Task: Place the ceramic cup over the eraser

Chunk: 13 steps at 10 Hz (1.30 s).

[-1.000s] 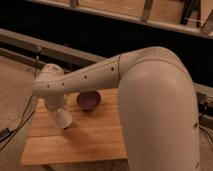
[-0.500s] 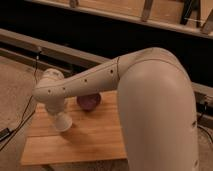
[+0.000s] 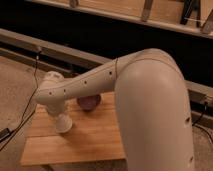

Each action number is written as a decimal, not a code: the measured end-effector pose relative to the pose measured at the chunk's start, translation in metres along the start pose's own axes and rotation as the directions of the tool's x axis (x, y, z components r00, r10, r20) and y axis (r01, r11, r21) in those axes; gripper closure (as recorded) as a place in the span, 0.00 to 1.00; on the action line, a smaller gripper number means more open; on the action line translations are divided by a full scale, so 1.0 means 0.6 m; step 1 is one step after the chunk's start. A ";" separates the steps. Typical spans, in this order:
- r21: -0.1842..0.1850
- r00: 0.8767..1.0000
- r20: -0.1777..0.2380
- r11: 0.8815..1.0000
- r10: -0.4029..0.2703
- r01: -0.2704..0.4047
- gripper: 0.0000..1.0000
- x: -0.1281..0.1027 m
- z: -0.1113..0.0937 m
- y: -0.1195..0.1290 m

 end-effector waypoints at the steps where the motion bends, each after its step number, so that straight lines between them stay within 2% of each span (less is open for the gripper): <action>1: 0.002 1.000 -0.002 1.000 -0.003 0.003 1.00 0.001 0.004 -0.001; 8: 0.016 1.000 -0.023 1.000 -0.016 0.016 1.00 0.008 0.040 -0.005; 10: 0.019 1.000 -0.026 1.000 -0.009 0.009 0.89 0.008 0.049 -0.005; 13: 0.021 1.000 -0.023 1.000 -0.002 0.002 0.58 0.006 0.057 -0.004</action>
